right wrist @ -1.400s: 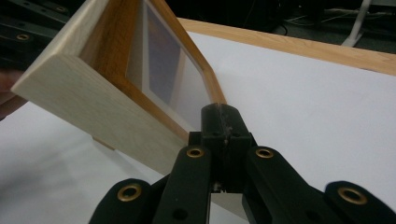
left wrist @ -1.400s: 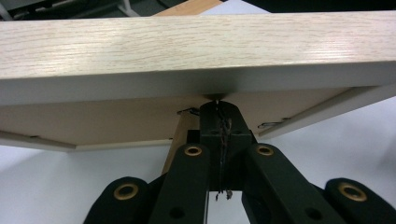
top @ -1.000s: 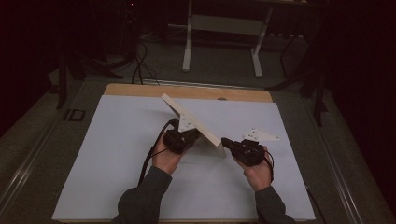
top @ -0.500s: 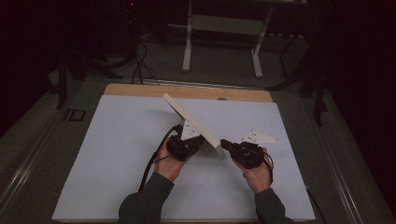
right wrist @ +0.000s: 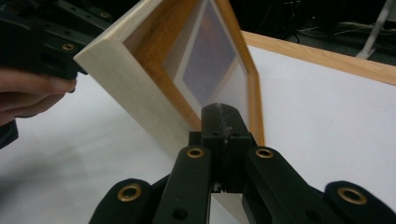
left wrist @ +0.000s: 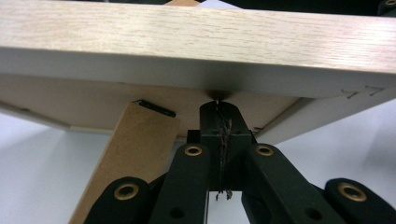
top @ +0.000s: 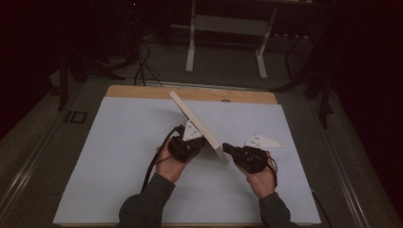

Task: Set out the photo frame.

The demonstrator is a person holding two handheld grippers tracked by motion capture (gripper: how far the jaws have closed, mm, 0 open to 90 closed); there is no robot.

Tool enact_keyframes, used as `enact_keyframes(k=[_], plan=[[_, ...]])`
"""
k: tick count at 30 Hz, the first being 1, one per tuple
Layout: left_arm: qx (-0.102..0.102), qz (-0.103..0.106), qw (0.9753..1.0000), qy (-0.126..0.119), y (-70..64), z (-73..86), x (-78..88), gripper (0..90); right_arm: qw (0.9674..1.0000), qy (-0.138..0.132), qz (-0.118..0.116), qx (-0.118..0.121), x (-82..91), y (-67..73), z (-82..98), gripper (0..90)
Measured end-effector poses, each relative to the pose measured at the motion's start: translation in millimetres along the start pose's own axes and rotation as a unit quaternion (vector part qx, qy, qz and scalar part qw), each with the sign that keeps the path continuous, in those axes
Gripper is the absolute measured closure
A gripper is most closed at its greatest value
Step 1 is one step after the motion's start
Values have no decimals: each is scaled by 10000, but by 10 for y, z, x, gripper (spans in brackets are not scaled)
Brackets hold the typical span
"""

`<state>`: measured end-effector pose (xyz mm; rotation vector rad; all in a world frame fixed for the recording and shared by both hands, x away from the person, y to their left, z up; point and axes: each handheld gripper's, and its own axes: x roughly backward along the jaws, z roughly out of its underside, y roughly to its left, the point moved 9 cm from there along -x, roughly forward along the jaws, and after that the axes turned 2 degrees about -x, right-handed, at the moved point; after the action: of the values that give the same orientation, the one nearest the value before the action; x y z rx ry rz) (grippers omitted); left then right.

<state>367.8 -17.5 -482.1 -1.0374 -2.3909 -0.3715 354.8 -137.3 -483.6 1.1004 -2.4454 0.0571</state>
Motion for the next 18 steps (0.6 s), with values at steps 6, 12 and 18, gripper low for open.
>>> enact_keyframes(k=[6,12,18], plan=[[132,-27,9999,-12,78,17,3,900,9999,-5,-133,96,-29,103,-25,900],[176,-86,9998,2,132,28,20,900,9995,-18,-244,213,-69,207,-68,900],[257,-52,9997,-17,174,34,25,900,9992,-24,-314,245,-105,267,-80,900]])
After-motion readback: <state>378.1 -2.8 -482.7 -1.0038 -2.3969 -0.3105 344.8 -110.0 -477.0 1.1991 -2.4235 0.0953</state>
